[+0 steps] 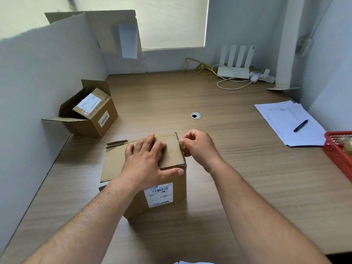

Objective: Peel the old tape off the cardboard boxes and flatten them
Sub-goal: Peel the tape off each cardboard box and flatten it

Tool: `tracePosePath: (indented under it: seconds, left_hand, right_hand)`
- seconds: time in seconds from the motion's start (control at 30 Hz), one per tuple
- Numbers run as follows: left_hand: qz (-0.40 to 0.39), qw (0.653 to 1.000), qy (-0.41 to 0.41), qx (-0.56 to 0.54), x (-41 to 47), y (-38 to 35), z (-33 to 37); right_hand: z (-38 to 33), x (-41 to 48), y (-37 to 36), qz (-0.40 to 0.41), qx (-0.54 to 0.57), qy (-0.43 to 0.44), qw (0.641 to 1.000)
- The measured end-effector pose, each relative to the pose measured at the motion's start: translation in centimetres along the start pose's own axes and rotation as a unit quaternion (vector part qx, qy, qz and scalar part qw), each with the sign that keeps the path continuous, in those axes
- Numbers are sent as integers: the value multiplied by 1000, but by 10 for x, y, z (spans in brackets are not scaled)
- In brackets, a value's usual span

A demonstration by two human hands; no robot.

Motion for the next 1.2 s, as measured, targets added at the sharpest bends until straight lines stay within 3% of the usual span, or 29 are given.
tracePosePath:
  seconds: [0.23,0.43,0.63,0.9,1.03,1.1,1.2]
  left_hand:
    - [-124,992,-21,-14,29,17,-3]
    - [-21,997,-31,-68,32,28,0]
    - [127,955,-25,-267,30,40,-7]
    - [106,899,52,-422,-3,-21,-23]
    - [88,881,62,-460,-26,-44,-37]
    - [66,868,63,-487,-38,-56,-38]
    - [92,834,74,-538,-44,-64,-37]
  right_hand:
    - [0,3,-1,-20,77,-54,995]
    - [-15,5,4,-24,138,-65,988]
    - [-72,8,-3,-64,140,61,986]
    - [-49,4,-45,-113,-79,65,988]
    - [-38,2,-68,-126,-356,131,917]
    - [-26,-4,-78,-156,-388,113,901]
    - [-18,-9,-87,-177,-380,116,900]
Point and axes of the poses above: each hand's wrist, its own x-axis towards the middle knuckle, its own y-axis out of the back of the hand, z = x × y, the point moved 1 cm from there along x, towards the middle knuckle, and after that the axes turned 10 degrees about x, right-handed, at the moved point
